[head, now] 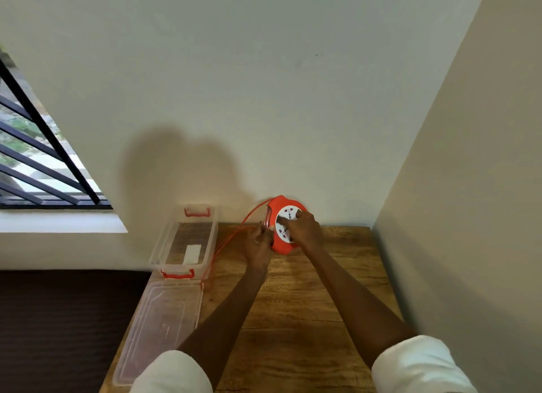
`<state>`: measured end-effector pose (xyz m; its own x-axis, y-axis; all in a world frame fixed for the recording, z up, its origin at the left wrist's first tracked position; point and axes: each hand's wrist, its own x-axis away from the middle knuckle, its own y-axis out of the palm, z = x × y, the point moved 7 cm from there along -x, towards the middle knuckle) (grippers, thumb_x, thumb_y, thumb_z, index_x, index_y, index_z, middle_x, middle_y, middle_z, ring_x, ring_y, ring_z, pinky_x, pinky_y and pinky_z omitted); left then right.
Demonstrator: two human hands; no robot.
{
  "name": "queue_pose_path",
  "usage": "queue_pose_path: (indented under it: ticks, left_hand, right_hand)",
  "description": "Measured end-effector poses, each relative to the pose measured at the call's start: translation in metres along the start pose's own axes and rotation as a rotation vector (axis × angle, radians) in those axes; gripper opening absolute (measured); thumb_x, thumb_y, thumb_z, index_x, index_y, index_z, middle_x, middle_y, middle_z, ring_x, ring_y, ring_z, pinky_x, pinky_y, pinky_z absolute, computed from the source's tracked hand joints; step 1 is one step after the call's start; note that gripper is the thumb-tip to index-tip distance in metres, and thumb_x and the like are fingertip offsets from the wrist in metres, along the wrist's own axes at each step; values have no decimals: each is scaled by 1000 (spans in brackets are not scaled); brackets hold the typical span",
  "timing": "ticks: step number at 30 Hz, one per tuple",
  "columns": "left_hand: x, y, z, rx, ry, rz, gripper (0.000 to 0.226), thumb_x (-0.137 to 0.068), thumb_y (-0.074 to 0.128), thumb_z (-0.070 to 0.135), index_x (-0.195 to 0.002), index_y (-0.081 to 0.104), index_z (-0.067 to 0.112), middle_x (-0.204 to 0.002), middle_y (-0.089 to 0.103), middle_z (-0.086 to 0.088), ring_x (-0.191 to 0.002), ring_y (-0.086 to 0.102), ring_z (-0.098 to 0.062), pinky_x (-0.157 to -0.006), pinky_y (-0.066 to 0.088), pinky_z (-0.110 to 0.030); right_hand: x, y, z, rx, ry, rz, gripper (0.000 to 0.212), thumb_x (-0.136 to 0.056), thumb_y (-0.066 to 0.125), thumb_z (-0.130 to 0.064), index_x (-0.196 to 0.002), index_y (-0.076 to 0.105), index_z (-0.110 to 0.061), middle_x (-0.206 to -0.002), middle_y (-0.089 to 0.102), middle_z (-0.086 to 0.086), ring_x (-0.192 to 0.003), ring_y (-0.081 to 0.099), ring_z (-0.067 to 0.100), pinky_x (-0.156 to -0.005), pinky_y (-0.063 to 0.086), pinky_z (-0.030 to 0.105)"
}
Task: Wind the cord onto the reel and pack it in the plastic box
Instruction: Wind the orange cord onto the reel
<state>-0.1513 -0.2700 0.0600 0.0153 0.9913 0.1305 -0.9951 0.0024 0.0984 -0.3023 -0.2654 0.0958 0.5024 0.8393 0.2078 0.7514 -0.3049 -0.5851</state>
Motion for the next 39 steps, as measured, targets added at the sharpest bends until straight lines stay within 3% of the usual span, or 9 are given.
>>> queue_pose_path:
  ticks: [3, 7, 11, 15, 20, 24, 29, 34, 39]
  left_hand:
    - [8, 6, 9, 4, 106, -36, 32, -95, 64, 34, -125, 65, 25, -108, 73, 11, -94, 74, -11, -75, 62, -28]
    - [4, 7, 11, -30, 104, -52, 30, -96, 62, 32, -123, 66, 20, -109, 74, 6, -92, 74, -11, -71, 60, -23]
    - [-15, -3, 3, -7, -41, -61, 29, -98, 60, 32, -122, 66, 16, -111, 74, -3, -94, 74, -21, -74, 63, -34]
    - [-30, -15, 9, -54, -86, -201, 34, -101, 54, 34, -124, 63, 12, -113, 73, -7, -100, 72, -28, -74, 62, -33]
    - [-47, -30, 30, -377, -3, -315, 39, -99, 54, 42, -119, 68, 11, -101, 75, -1, -93, 73, -22, -66, 56, -21]
    - [-53, -28, 39, -516, 10, -413, 40, -100, 54, 43, -121, 68, 11, -105, 75, -4, -95, 72, -26, -69, 59, -24]
    - [-43, -25, 29, -485, -46, -385, 45, -95, 56, 53, -121, 66, 19, -109, 75, -1, -95, 73, -21, -89, 59, -43]
    - [-27, -21, 33, -348, -42, -319, 34, -96, 58, 43, -119, 66, 19, -108, 75, -1, -90, 75, -19, -81, 62, -36]
    - [-17, -20, 42, -357, 16, -267, 27, -98, 59, 36, -116, 65, 18, -102, 73, 4, -81, 74, -14, -60, 56, -14]
  right_hand:
    - [4, 17, 21, -639, 380, -66, 67, -86, 73, -50, -133, 49, -9, -122, 66, 11, -94, 70, 30, -77, 62, 38]
    - [5, 19, 25, -783, 420, -120, 51, -90, 71, -41, -124, 51, -9, -108, 71, 11, -74, 72, 24, -52, 55, 27]
    - [-6, -2, 27, -340, 151, -62, 38, -94, 65, -35, -119, 64, -7, -86, 75, 2, -72, 73, 22, -65, 59, 34]
    - [-5, -23, 3, 385, -404, 66, 30, -96, 57, -40, -121, 66, -27, -120, 69, 1, -98, 68, 22, -79, 57, 34]
    - [6, -12, -16, 538, -596, -269, 65, -86, 54, -72, -143, 39, -43, -144, 54, -1, -115, 58, 22, -86, 49, 32]
    - [14, 6, -11, 1005, -889, -344, 76, -91, 67, -47, -151, 20, -52, -163, 27, 3, -129, 50, 33, -103, 51, 45]
    - [17, 20, -19, 1160, -857, -329, 74, -91, 55, -60, -154, 30, -31, -158, 36, 12, -134, 46, 34, -105, 47, 42]
    - [19, 18, -31, 1133, -812, -217, 70, -95, 64, -37, -155, 29, -32, -144, 53, 16, -119, 60, 34, -99, 49, 43]
    - [22, 23, -28, 1099, -778, -210, 69, -93, 66, -41, -153, 33, -35, -147, 52, 13, -121, 59, 33, -100, 49, 44]
